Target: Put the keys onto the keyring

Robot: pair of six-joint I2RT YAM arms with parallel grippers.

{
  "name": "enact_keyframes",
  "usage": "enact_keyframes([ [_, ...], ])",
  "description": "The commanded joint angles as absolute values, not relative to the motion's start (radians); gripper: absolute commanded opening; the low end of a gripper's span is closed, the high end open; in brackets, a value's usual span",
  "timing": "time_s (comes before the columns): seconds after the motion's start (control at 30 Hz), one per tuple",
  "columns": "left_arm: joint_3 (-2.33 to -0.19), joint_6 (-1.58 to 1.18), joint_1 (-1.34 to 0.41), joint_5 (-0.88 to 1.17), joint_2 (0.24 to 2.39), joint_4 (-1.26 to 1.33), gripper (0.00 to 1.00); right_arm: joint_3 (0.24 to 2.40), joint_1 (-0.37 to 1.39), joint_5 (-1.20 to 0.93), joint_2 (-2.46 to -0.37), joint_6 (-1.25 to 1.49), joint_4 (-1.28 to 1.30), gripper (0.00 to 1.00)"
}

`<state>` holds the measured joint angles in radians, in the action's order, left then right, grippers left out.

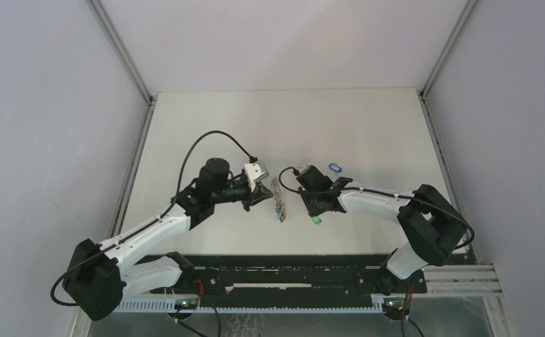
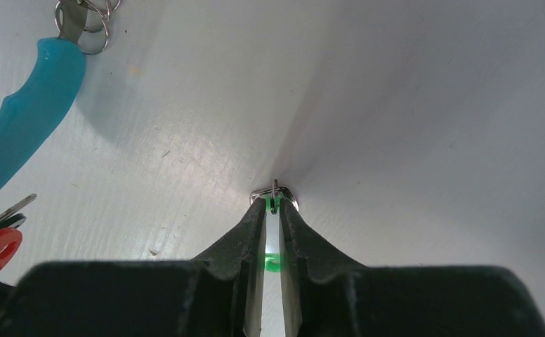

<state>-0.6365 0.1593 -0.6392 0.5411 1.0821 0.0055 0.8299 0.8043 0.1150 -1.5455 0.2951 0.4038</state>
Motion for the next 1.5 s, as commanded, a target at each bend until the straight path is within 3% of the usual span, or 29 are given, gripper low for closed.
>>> enact_keyframes([
  [0.0, -0.68, 0.154, -0.641, 0.544, 1.075, 0.042, 0.0, 0.87, 0.815, 0.143, -1.552, 0.302, 0.405, 0.11],
  [0.5, -0.68, 0.155, -0.641, 0.547, 1.077, 0.043, 0.0, 0.871, 0.822, 0.141, -1.55, 0.277, 0.41, 0.0],
  [0.87, -0.685, 0.187, -0.641, 0.574, 1.074, 0.022, 0.0, 0.815, 0.822, 0.0, -1.306, 0.007, 0.358, 0.0],
  [1.23, -0.686, 0.261, -0.641, 0.675, 1.088, -0.002, 0.0, 0.702, 0.769, -0.301, -1.025, -0.3, 0.233, 0.0],
  [1.47, -0.7, 0.322, -0.645, 0.75, 1.109, -0.038, 0.0, 0.696, 0.759, -0.498, -0.996, -0.458, 0.172, 0.0],
])
